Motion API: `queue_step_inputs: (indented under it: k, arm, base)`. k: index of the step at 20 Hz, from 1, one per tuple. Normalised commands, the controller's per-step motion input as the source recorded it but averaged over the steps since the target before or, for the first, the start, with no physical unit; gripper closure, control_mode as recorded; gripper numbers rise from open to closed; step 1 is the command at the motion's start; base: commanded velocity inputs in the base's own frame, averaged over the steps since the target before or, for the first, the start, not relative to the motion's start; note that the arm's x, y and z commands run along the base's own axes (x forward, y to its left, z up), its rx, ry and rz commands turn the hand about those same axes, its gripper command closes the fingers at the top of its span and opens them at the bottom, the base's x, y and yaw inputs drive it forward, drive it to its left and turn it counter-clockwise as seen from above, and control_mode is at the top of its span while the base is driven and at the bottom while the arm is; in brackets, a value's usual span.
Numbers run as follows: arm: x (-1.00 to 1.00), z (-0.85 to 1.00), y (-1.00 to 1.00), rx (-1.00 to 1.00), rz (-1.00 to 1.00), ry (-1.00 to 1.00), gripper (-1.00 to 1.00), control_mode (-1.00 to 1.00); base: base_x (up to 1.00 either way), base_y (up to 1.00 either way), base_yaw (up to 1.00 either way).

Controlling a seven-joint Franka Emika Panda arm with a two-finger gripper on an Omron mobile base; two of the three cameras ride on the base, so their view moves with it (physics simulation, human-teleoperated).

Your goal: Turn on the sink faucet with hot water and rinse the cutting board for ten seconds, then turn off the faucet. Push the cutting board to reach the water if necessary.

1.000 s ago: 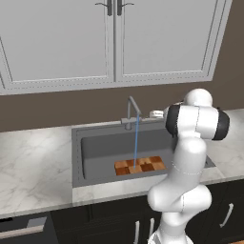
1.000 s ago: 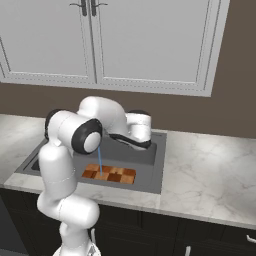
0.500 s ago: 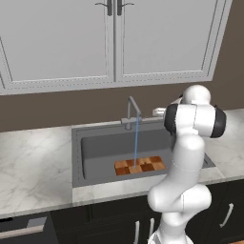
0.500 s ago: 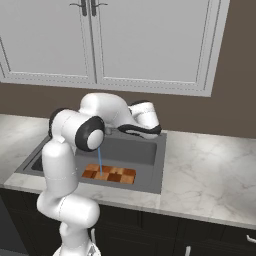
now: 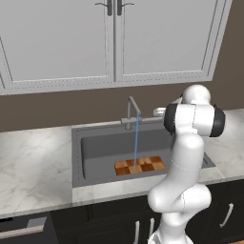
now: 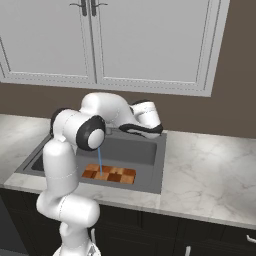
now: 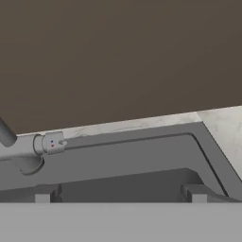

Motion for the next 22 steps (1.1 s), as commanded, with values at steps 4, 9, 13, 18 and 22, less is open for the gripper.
queue_step_inputs:
  k: [4,9,13,18,22]
  arm:
    - [0.00,0.00,0.00,0.00,0.00,0.00,-1.00,-1.00]
    - [0.00,0.00,0.00,0.00,0.00,0.00,-1.00,-1.00]
    - [0.00,0.00,0.00,0.00,0.00,0.00,-1.00,-1.00]
    - [0.00,0.00,0.00,0.00,0.00,0.00,-1.00,-1.00]
    - [0.00,0.00,0.00,0.00,0.00,0.00,-1.00,-1.00]
  base:
    - [0.00,0.00,0.00]
    - [0.00,0.00,0.00]
    - [0.00,0.00,0.00]
    - [0.00,0.00,0.00]
    - [0.00,0.00,0.00]
